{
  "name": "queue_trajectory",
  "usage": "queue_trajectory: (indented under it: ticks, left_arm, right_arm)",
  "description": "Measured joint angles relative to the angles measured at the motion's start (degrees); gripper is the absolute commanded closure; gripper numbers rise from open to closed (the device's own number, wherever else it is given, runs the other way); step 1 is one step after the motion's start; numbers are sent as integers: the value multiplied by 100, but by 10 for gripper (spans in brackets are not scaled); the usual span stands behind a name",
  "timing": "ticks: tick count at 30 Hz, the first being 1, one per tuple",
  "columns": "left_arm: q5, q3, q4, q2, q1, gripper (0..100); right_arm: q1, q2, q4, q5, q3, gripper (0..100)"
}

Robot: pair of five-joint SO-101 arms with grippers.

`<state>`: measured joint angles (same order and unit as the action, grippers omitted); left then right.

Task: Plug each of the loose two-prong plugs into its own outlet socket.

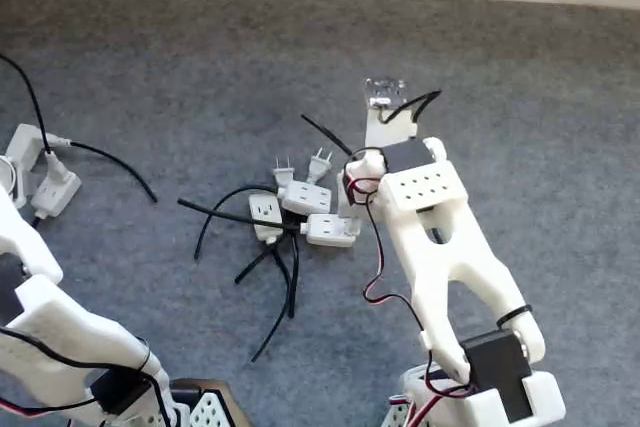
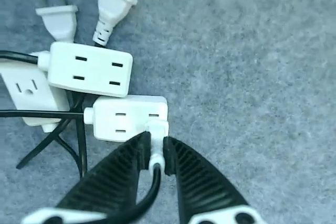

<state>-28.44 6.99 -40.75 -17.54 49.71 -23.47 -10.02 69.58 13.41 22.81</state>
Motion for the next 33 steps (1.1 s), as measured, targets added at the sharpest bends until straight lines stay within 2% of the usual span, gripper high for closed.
queue_trajectory:
  ticks: [14,28,33]
  left_arm:
    - [0,26,0,0,0,764]
    - [0,62,0,0,-35,761]
    - [-352,-105,-862,9,-246,761]
  right_arm:
    - [0,0,-281,0,70,995]
    - [-44,-114,-879,0,985,995]
    - [-264,-237,-1415,0,1547,995]
